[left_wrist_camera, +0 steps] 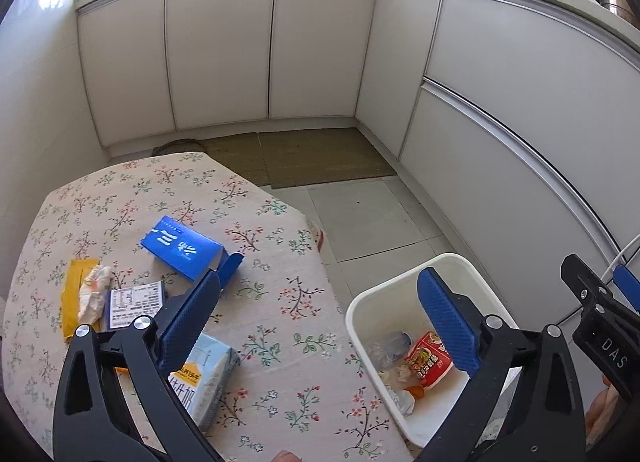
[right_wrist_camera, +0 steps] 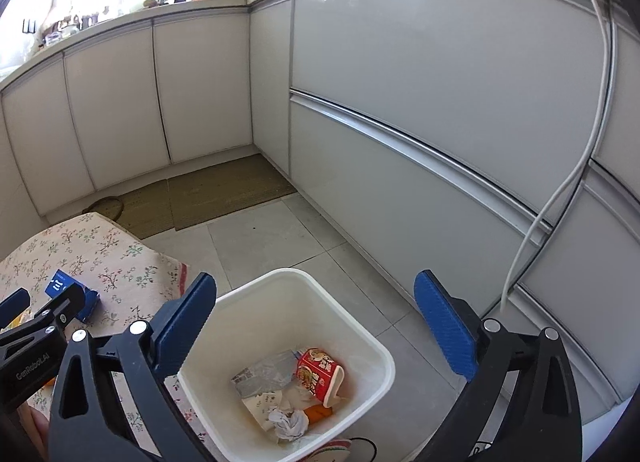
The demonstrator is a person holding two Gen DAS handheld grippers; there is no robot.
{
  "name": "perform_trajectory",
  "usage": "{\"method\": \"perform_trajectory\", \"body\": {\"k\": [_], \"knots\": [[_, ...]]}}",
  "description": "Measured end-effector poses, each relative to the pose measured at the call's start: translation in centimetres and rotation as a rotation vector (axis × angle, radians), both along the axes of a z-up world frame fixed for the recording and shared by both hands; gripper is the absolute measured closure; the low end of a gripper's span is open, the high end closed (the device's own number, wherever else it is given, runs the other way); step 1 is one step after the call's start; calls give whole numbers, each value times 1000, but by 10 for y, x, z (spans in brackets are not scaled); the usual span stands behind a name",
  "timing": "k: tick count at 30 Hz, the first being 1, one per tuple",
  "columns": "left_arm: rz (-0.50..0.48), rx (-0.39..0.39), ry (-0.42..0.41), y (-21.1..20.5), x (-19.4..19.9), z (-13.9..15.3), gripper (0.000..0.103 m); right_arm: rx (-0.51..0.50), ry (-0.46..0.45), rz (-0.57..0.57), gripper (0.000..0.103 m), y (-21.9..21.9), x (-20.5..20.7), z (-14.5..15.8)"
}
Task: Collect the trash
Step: 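Open the left tool dropping the noodle cup while the right tool releases the paper, then move the right tool back to the table and grasp the white tissue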
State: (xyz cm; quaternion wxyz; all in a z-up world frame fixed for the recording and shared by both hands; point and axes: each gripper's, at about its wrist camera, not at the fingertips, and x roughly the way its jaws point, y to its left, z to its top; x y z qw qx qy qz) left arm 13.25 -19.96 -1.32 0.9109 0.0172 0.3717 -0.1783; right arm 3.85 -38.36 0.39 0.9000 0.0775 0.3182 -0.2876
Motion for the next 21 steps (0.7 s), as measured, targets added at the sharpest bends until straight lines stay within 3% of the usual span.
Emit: {"method": "perform_trajectory", "body": {"k": [21], "knots": [[219,10,21,119,13,10,8,-8,3,202,7,107,56,4]]}}
